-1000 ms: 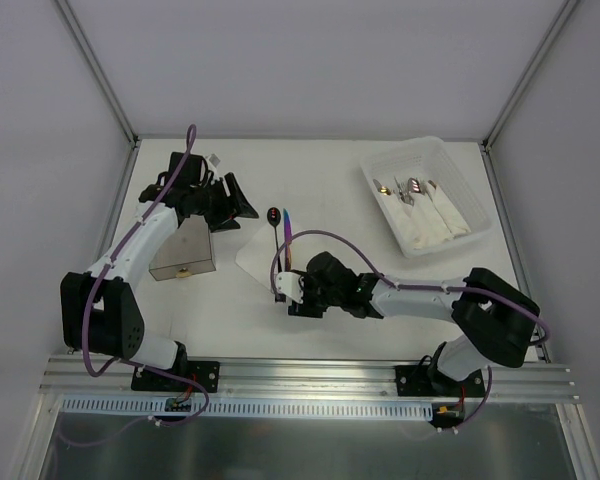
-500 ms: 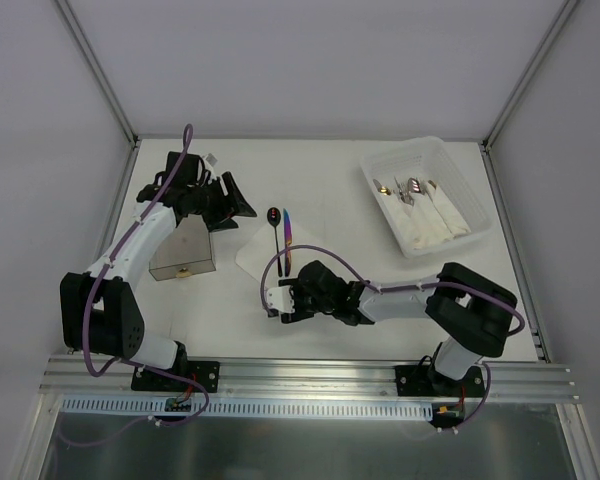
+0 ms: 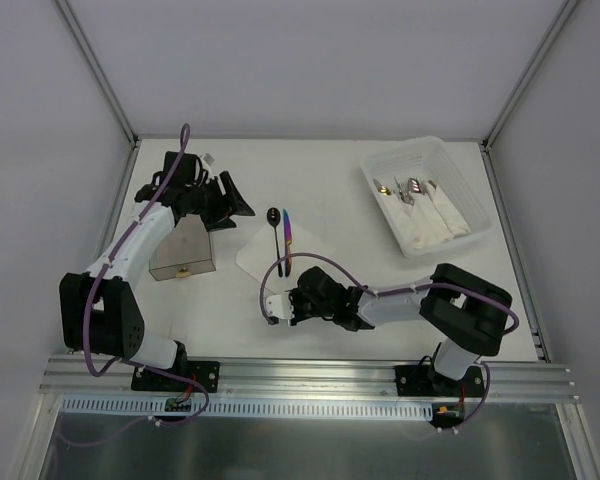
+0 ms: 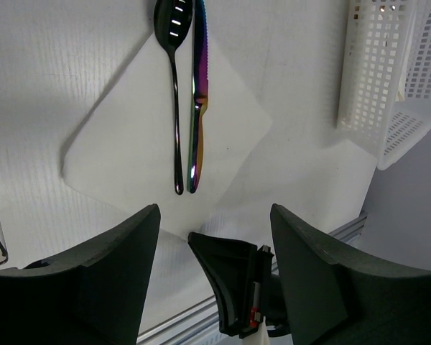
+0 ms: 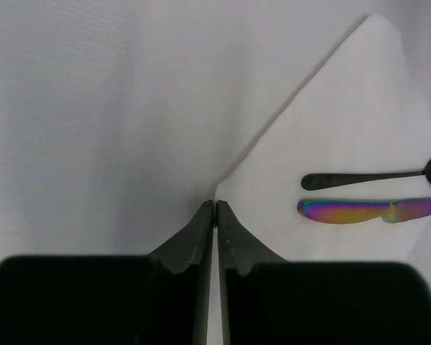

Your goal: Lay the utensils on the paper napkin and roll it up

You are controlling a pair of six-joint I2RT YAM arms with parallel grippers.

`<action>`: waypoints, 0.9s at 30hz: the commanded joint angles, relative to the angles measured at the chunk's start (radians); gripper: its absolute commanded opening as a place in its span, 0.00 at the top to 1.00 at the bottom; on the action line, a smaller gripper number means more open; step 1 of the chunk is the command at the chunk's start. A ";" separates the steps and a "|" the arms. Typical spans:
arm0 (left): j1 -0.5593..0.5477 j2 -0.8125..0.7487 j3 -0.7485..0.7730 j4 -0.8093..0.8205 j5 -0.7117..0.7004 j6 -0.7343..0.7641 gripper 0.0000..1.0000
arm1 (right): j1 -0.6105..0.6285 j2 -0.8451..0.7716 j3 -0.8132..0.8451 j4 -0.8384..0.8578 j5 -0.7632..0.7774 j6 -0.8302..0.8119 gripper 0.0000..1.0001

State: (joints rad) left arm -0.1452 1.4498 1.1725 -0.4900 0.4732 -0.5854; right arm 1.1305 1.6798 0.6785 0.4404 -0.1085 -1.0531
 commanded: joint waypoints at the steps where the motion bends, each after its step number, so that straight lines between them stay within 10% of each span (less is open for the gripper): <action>1: 0.009 -0.020 -0.001 0.016 0.034 0.001 0.36 | 0.014 -0.089 -0.019 -0.008 -0.019 0.014 0.92; 27: 0.006 -0.104 -0.115 0.034 -0.016 0.042 0.35 | -0.233 0.014 0.245 -0.195 -0.278 0.245 1.00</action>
State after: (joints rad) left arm -0.1425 1.4017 1.0767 -0.4774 0.4850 -0.5705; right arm 0.9100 1.6714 0.8764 0.2630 -0.3157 -0.8429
